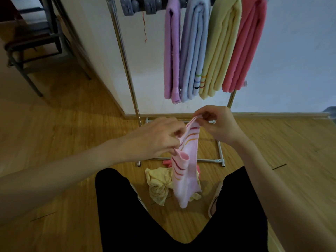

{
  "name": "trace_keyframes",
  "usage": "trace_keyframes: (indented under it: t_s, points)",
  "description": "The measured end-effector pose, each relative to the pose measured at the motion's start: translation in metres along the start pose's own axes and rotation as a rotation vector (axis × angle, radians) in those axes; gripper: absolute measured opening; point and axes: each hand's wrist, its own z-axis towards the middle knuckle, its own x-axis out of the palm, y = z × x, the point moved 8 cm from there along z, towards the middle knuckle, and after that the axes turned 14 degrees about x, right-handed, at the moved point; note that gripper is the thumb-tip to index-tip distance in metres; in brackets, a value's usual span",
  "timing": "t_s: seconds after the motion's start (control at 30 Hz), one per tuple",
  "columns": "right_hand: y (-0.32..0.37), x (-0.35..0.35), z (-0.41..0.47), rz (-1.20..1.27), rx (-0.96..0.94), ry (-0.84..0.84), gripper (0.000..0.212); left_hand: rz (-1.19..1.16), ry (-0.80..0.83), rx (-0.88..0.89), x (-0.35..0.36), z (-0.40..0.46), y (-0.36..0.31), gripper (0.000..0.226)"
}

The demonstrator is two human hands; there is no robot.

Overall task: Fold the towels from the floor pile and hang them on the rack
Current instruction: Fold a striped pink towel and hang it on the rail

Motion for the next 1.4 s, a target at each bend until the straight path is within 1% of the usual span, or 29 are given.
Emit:
trace_keyframes:
  t_s: [0.07, 0.1, 0.13, 0.17, 0.23, 0.33, 0.43, 0.57, 0.63, 0.87, 1.0, 1.07, 1.17, 1.3, 1.4]
  points:
    - [0.001, -0.004, 0.0, -0.002, -0.001, -0.005, 0.019, 0.059, 0.014, 0.114, 0.0, 0.008, -0.009, 0.009]
    - [0.002, -0.005, -0.001, -0.002, -0.001, -0.007, 0.019, 0.055, 0.035, 0.15, 0.001, 0.01, -0.012, 0.007]
    - [0.003, -0.006, -0.001, 0.001, -0.001, -0.009, 0.018, 0.052, 0.058, 0.155, 0.004, 0.012, -0.012, 0.01]
    - [0.003, -0.008, -0.001, 0.008, 0.002, -0.011, 0.018, 0.062, 0.066, 0.136, 0.005, 0.012, -0.009, 0.01]
    - [0.004, -0.01, -0.001, 0.032, 0.015, -0.012, 0.015, 0.089, 0.024, 0.024, 0.002, 0.01, 0.004, 0.008]
    - [0.006, -0.008, -0.003, 0.085, 0.036, 0.021, 0.012, 0.074, -0.125, -0.158, -0.009, 0.005, 0.025, 0.019]
    - [0.01, -0.004, -0.004, 0.129, 0.027, 0.062, 0.01, 0.056, -0.23, -0.258, -0.013, 0.005, 0.034, 0.026]
    - [0.016, -0.003, -0.004, 0.215, 0.021, 0.111, 0.01, 0.027, -0.32, -0.324, -0.013, 0.003, 0.034, 0.037]
    - [0.019, -0.001, -0.006, 0.24, 0.021, 0.137, 0.01, 0.017, -0.34, -0.344, -0.014, 0.003, 0.035, 0.043]
    - [0.029, 0.006, -0.01, 0.304, 0.011, 0.182, 0.011, 0.046, -0.401, -0.416, -0.017, 0.0, 0.037, 0.039]
    - [0.027, 0.011, -0.012, 0.296, 0.031, 0.208, 0.018, 0.044, -0.43, -0.491, -0.017, -0.004, 0.042, 0.038]
    - [0.027, 0.012, -0.013, 0.259, 0.017, 0.189, 0.022, 0.036, -0.44, -0.518, -0.017, -0.005, 0.043, 0.037]
    - [0.029, 0.007, -0.012, 0.214, -0.012, 0.115, 0.021, 0.05, -0.451, -0.525, -0.021, -0.001, 0.043, 0.037]
    - [0.034, -0.003, -0.004, 0.152, -0.043, 0.045, 0.015, 0.064, -0.443, -0.487, -0.032, 0.002, 0.041, 0.04]
    - [0.039, -0.009, 0.001, 0.22, -0.038, 0.015, 0.02, 0.12, -0.462, -0.416, -0.044, 0.001, 0.036, 0.03]
